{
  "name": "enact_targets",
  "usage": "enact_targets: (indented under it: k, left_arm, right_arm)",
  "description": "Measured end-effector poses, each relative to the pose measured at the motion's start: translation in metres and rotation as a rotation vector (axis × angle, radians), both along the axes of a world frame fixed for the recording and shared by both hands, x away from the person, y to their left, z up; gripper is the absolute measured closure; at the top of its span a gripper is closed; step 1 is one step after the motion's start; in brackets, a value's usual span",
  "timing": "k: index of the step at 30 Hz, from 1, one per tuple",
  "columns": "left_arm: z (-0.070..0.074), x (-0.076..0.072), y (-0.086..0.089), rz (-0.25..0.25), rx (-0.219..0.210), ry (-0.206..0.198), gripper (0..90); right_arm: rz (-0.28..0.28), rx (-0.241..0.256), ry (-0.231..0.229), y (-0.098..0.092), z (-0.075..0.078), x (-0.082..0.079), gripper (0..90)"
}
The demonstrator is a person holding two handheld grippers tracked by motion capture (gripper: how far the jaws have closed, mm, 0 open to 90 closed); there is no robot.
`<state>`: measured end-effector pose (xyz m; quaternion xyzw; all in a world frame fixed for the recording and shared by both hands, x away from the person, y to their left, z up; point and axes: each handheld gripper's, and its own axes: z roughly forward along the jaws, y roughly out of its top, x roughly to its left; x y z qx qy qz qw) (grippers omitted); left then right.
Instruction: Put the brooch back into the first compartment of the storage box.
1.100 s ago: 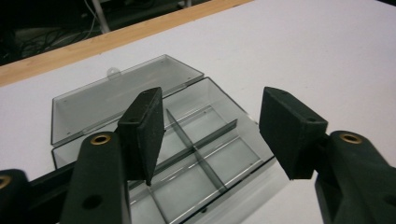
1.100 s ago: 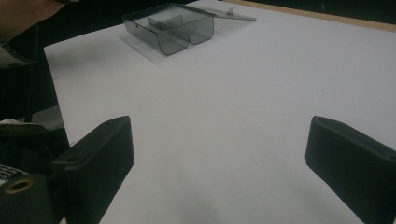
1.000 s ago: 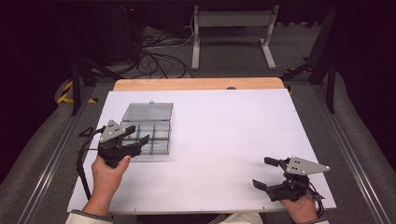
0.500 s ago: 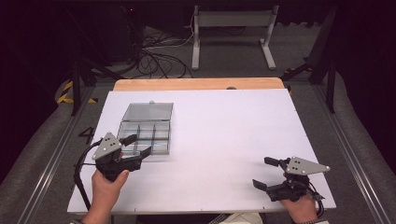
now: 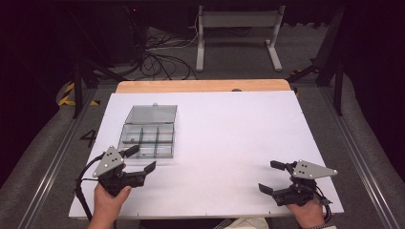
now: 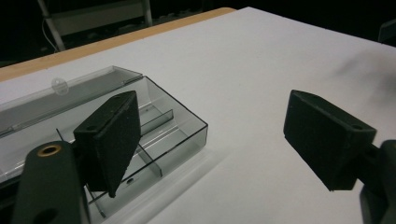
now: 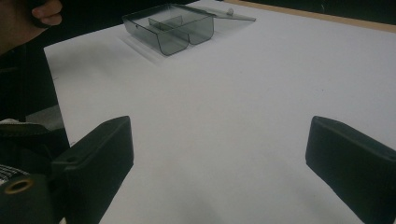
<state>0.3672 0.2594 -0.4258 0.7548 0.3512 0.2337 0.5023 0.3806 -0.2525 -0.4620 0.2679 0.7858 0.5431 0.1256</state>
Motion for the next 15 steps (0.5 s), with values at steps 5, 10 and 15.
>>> enact_targets:
  k: [5,10,15]
  left_arm:
    - [-0.007,-0.005,0.0,-0.016,0.009,-0.002,17.2]
    - [-0.015,-0.01,0.0,-0.033,0.016,0.005,16.3]
    - [-0.022,-0.016,0.002,-0.03,0.026,-0.004,15.2]
  right_arm:
    - [0.001,-0.004,0.002,0.0,-0.001,0.0,8.4]
    - [-0.001,-0.004,0.002,-0.001,0.0,0.0,8.4]
    - [-0.001,-0.008,0.001,-0.001,-0.001,0.0,8.3]
